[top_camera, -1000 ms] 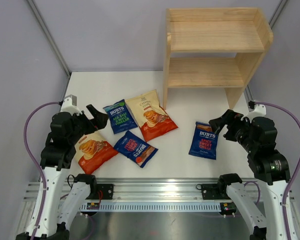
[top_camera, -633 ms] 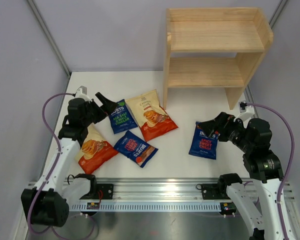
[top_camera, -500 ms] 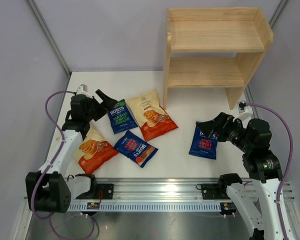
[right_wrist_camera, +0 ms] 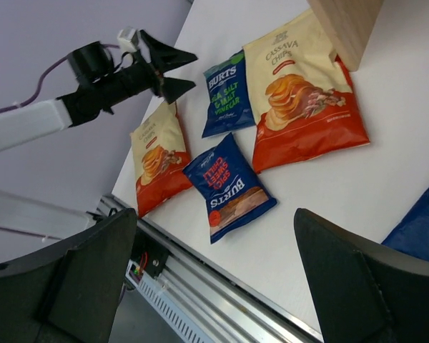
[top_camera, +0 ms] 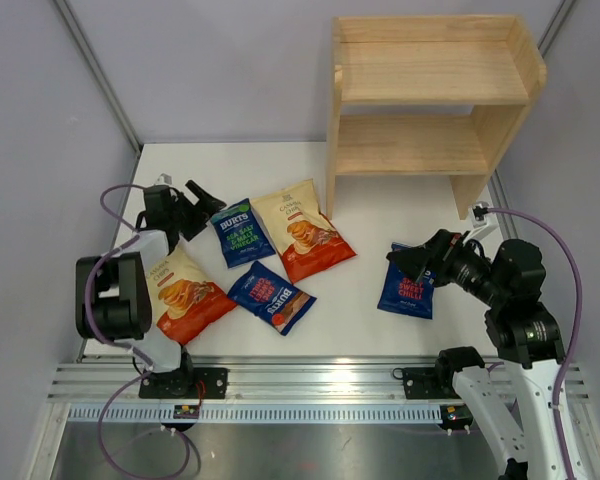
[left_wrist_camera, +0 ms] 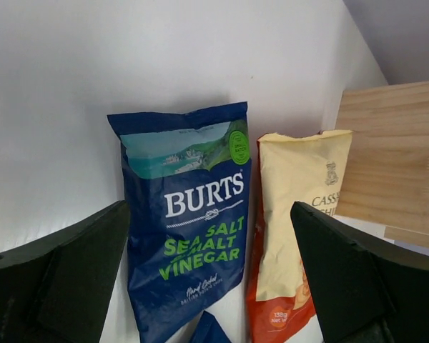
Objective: Place and organize the chips bags onto the shelf
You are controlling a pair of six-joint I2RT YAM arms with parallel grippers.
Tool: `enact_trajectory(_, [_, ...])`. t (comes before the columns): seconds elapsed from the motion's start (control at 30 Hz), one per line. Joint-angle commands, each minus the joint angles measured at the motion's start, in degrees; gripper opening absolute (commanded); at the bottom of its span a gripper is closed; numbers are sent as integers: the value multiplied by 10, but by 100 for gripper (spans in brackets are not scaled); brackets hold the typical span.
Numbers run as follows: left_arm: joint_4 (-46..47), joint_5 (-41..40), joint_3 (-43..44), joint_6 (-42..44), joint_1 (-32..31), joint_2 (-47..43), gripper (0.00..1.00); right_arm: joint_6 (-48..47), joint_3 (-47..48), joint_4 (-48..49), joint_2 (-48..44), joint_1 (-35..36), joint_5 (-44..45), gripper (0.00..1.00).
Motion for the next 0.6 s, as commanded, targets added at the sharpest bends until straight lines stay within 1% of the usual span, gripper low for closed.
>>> enact_trajectory(0.0, [80,51,3,12,3,56,99,-2,-1,39,13,2,-71,99])
enact_trajectory(0.03, [89,60,2,12,4,67,99,-4,0,41,18,3,-77,99])
enact_trajectory(0.13, [91,53,3,15,4,99,98,0,-1,52,20,2,-93,100])
enact_trajectory(0.3, [83,52,5,22,3,135,93,15,-12,74,20,2,-107,99])
enact_trajectory(0.33, [84,58,7,25,4,139,88,16,-14,79,22,2,-107,99])
enact_trajectory(0.4, [82,64,11,21,4,152,83,20,-14,82,25,2,-110,99])
enact_trajectory(0.43, [77,65,17,21,4,157,72,21,-13,85,28,2,-111,100])
enact_trajectory(0.47, [75,64,18,20,3,158,70,21,-11,85,29,3,-115,99])
enact_trajectory(0.53, [72,65,25,17,4,164,69,22,-5,83,32,2,-118,99])
enact_trajectory(0.57, [69,65,27,17,3,166,63,22,-3,82,33,2,-119,99])
